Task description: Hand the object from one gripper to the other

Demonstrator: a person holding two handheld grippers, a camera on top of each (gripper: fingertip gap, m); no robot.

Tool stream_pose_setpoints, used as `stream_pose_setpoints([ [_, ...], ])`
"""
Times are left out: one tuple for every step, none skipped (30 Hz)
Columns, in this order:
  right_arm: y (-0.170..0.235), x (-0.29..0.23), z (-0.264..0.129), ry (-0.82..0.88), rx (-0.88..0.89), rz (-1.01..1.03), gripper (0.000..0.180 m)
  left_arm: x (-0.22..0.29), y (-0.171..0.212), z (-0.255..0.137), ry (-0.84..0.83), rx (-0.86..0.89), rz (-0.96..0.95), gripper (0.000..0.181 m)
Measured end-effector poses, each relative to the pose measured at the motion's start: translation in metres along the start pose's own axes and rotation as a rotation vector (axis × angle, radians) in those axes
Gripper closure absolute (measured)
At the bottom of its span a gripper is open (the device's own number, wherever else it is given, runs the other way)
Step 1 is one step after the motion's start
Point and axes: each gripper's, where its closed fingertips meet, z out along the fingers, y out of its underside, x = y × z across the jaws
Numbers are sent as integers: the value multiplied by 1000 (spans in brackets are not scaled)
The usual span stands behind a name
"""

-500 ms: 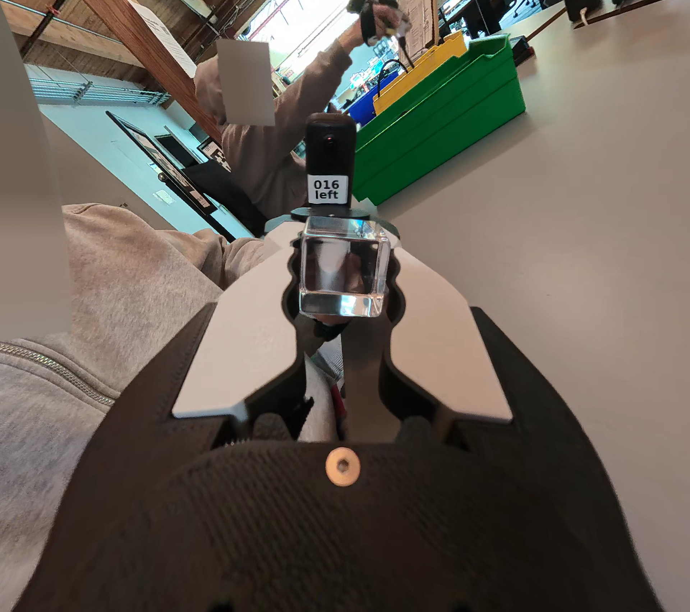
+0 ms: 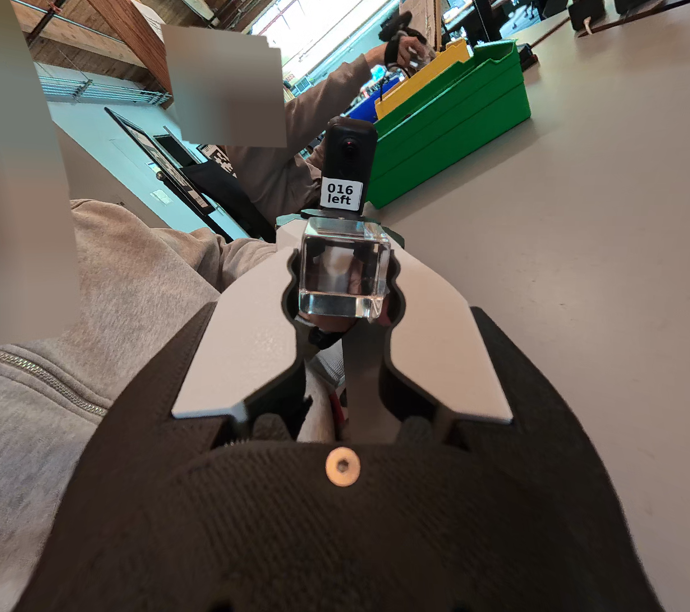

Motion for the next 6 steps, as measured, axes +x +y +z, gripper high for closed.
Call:
stream_pose_setpoints([
  [-1, -2, 0, -18, 8, -13, 133, 1, 0, 0, 1, -2, 7, 137],
  [-3, -5, -1, -44, 22, -25, 125, 2, -1, 0, 1, -1, 15, 137],
  [-8, -7, -3, -65, 49, -38, 111, 2, -2, 0, -10, -1, 21, 137],
  [-14, -8, -5, -74, 80, -61, 100, 2, -3, -1, -17, 0, 23, 137],
  [-19, -8, -8, -77, 100, -101, 97, 1, -3, -2, -14, 1, 16, 136],
  [-21, -9, -13, -75, 103, -163, 96, 0, -4, -3, -13, 2, -1, 136],
])
